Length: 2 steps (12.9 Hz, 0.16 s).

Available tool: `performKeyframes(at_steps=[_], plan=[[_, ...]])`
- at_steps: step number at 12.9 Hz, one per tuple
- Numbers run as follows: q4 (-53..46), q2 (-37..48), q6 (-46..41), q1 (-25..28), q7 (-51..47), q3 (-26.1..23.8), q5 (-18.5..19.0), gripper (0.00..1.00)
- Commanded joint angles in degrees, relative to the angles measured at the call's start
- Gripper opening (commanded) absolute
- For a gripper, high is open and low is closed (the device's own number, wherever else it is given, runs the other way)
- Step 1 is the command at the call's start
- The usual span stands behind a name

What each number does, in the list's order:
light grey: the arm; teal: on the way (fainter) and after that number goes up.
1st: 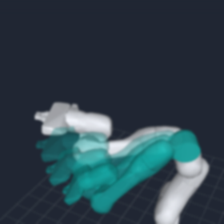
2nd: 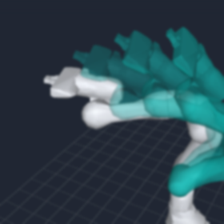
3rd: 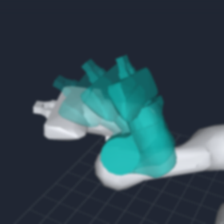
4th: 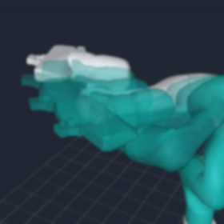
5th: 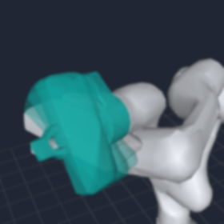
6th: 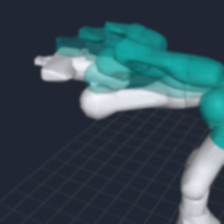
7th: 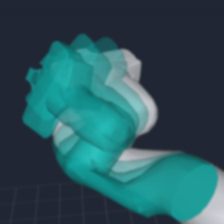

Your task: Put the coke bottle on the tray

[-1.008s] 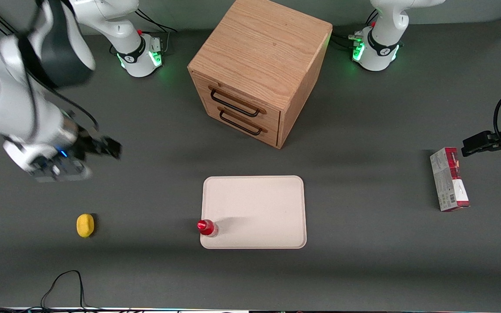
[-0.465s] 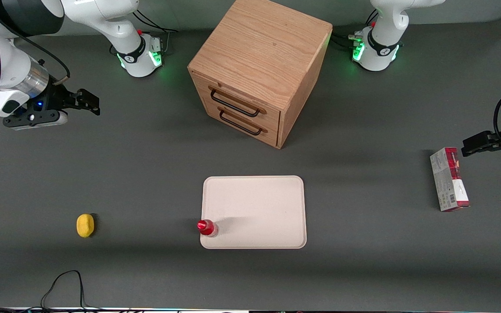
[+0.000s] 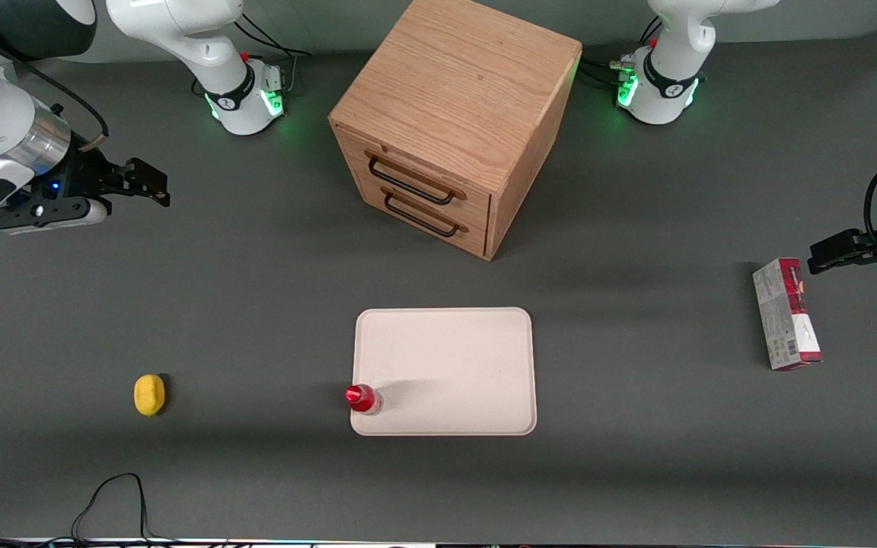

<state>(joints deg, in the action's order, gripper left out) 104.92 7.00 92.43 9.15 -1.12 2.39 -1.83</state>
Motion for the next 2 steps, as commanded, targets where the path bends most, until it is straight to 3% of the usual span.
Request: performKeyframes(at_steps=[1, 2], plan=[[-3.58, -1.82, -3.22, -1.15, 6.19, -0.28, -1.6, 1.0], [-3.58, -1.82, -3.39, -1.07, 6.91, 0.15, -1.6, 1.0]])
